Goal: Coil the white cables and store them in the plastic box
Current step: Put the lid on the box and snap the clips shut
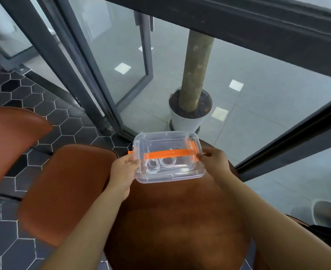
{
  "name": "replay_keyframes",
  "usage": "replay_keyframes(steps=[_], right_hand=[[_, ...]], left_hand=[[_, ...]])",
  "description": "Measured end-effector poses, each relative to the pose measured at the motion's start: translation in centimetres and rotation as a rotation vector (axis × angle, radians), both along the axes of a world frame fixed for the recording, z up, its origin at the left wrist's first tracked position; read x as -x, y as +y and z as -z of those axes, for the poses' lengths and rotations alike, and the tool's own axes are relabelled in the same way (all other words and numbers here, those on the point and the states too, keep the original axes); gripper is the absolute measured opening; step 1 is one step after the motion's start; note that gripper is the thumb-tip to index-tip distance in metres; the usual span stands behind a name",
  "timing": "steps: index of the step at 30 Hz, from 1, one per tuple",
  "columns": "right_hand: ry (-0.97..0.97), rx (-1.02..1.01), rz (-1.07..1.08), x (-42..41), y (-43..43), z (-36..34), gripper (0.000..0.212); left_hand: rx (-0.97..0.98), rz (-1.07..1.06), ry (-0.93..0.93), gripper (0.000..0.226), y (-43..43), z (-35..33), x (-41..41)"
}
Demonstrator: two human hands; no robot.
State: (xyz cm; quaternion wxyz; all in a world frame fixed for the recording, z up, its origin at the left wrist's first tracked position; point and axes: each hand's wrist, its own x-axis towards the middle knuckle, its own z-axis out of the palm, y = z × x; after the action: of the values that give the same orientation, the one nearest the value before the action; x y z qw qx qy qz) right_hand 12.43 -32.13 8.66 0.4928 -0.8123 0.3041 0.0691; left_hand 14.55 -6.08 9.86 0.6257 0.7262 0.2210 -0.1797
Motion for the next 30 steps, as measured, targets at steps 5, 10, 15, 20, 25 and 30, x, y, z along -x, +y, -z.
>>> replay_keyframes(steps=[5, 10, 15, 20, 25, 30], right_hand=[[0.031, 0.171, -0.090, -2.4, 0.9, 2.0, 0.019], [0.037, 0.273, -0.108, -4.2, 1.1, 3.5, 0.031], [0.054, 0.325, -0.111, -5.0, 1.2, 4.8, 0.034], [0.071, 0.376, -0.120, -4.9, 1.2, 5.6, 0.032], [0.086, 0.335, -0.145, -4.4, 0.3, 6.4, 0.036], [0.045, 0.282, -0.061, -4.3, -0.1, 7.3, 0.045]], left_hand=[[-0.262, 0.054, -0.022, 0.032, 0.2, 1.1, -1.2], [-0.419, 0.134, -0.044, 0.020, 0.7, 2.9, -2.3], [-0.474, 0.169, -0.087, 0.021, 0.4, 3.5, -2.5], [-0.490, 0.162, -0.103, 0.023, 0.5, 4.4, -2.5], [-0.500, 0.147, -0.131, 0.016, 0.5, 5.2, -2.1], [-0.580, 0.101, 0.031, 0.061, 1.3, 6.4, -2.4]])
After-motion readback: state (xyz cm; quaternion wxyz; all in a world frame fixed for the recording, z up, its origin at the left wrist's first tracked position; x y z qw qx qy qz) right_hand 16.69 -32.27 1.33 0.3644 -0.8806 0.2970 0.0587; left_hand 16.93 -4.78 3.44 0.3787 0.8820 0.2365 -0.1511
